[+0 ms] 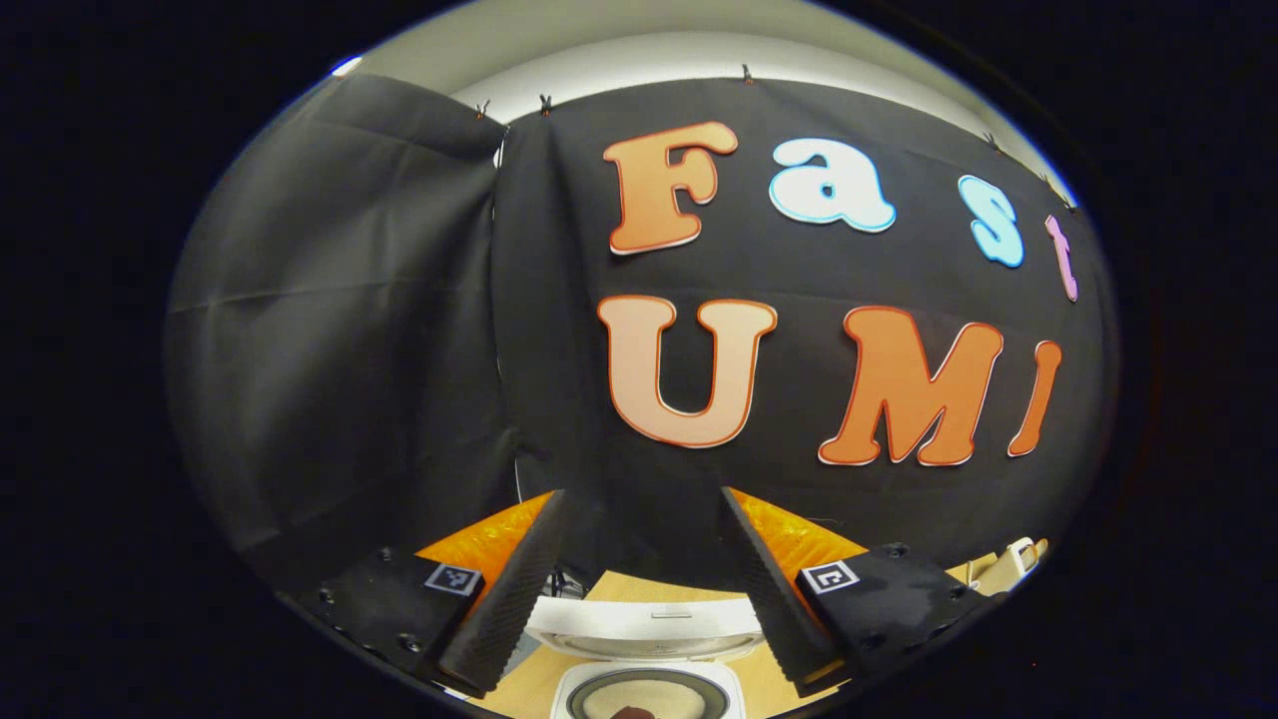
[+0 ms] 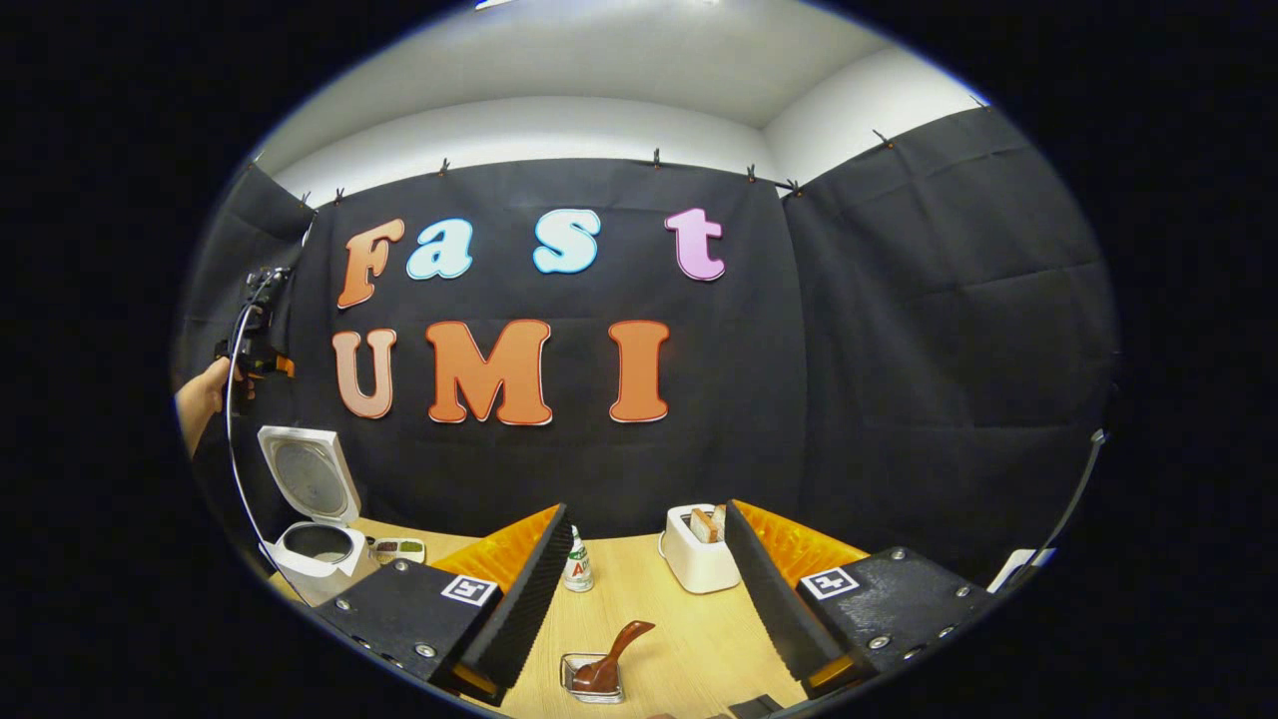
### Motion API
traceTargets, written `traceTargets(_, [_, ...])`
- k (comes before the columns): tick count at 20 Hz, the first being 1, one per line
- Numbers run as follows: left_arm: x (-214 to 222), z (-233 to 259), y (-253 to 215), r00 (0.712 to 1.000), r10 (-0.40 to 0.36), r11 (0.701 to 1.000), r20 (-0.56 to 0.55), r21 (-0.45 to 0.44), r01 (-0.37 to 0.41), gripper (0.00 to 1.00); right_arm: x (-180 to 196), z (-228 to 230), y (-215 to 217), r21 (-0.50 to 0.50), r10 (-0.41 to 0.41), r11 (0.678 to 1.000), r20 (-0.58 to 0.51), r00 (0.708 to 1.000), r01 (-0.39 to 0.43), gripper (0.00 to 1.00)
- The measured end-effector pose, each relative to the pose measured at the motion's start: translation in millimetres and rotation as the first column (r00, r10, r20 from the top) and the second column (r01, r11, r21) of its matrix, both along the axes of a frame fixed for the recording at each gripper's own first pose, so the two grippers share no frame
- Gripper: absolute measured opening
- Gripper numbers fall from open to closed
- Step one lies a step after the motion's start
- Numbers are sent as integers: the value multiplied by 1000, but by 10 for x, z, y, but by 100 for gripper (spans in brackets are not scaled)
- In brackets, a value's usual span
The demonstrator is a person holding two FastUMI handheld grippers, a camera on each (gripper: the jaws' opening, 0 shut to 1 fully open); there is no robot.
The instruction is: Close the left gripper, press the button to open the rice cooker; take a wooden spoon from the chopstick holder with the right hand, scoop a spoonful of rice and pour it into the rice cooker, then put the wooden spoon back into the chopstick holder.
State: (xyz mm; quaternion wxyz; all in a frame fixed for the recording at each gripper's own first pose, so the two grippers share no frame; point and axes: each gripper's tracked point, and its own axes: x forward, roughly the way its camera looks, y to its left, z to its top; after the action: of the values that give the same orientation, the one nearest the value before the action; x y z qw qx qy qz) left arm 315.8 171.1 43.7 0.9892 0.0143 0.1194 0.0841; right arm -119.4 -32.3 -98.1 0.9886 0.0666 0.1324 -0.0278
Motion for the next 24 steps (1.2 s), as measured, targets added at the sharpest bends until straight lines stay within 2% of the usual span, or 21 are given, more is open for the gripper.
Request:
traceTargets(4, [149, -595, 10, 985, -5, 1000, -174, -29, 0, 100, -58, 49, 67, -5, 4, 1000, -3, 1000, -4, 95])
traceTargets(7, [250, -855, -63, 965, -23, 998, -260, -60, 8, 99, -68, 74, 99, -28, 12, 1000, -5, 1000, -13, 95])
traceTargets(10, [199, -1169, -16, 936, 3, 997, -353, -75, -32, 100, -86, 59, 127, 3, 23, 1000, -16, 1000, -23, 95])
traceTargets(12, [170, -1166, 104, 941, 25, 996, -337, -71, -52, 100, -69, 98, 64, 3, 11, 1000, 1, 1000, -11, 95])
traceTargets(14, [76, -1223, 156, 926, 42, 998, -374, -30, -58, 99, -66, 101, 36, 4, 11, 1000, 8, 1000, -11, 95])
traceTargets(15, [77, -1265, 116, 923, 24, 999, -385, -25, -37, 99, -63, 92, 41, 11, 15, 1000, 8, 1000, -15, 95])
traceTargets(16, [76, -1312, 21, 914, -13, 998, -405, -57, -11, 100, -35, 95, 48, 18, 19, 1000, 12, 1000, -19, 95])
traceTargets(19, [-139, -1546, -123, 861, -35, 996, -507, -91, -13, 100, 1, 90, 79, 24, 38, 999, 17, 999, -39, 95])
traceTargets(21, [-336, -1665, -177, 842, -52, 995, -537, -103, -5, 100, 19, 53, 82, 14, 57, 998, 16, 998, -57, 95])
traceTargets(24, [-716, -1955, -224, 793, -74, 990, -605, -137, -12, 99, 77, 15, 111, 27, 86, 996, 8, 996, -86, 95])
